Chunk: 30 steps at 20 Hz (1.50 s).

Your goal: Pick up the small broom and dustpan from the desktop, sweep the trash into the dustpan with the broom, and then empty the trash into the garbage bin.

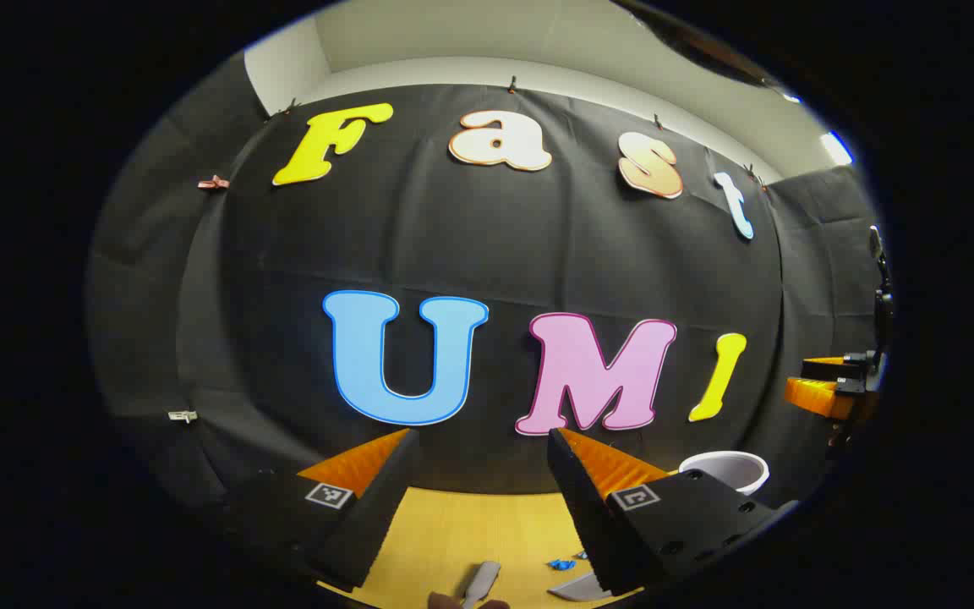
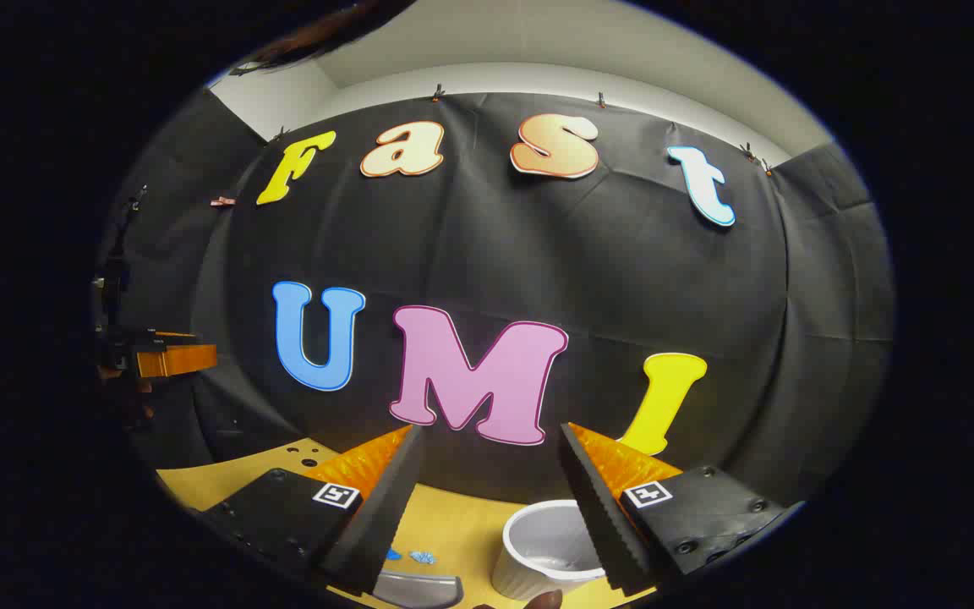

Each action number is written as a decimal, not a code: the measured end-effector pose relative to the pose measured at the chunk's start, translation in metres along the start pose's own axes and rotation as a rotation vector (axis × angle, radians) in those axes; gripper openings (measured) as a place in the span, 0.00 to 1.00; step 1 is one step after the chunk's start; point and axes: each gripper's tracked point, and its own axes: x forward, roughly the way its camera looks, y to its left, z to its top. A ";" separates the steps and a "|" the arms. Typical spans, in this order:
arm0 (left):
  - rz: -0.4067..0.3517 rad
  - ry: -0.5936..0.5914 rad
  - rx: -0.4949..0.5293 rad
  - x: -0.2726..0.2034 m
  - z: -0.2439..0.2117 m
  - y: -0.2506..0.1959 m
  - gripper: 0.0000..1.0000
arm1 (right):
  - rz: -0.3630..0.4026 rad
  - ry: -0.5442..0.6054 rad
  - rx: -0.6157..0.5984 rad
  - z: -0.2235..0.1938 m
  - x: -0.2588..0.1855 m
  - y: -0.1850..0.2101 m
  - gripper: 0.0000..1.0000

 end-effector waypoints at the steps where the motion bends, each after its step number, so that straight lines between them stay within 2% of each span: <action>1: -0.005 0.001 0.004 0.000 0.001 -0.002 0.95 | 0.002 -0.004 0.006 0.001 0.000 0.000 0.97; 13: -0.066 0.010 0.009 0.007 -0.009 -0.008 0.95 | 0.023 0.031 -0.031 -0.003 -0.005 0.002 0.97; 16: -0.079 0.017 0.016 0.007 -0.013 -0.005 0.95 | 0.040 0.074 -0.040 -0.017 -0.012 0.011 0.97; 21: -0.109 0.040 0.031 0.004 -0.032 -0.001 0.95 | 0.084 0.267 -0.059 -0.070 -0.038 0.034 0.97; 30: -0.178 0.080 0.094 -0.008 -0.069 0.015 0.95 | 0.154 0.825 -0.005 -0.244 -0.107 0.084 0.97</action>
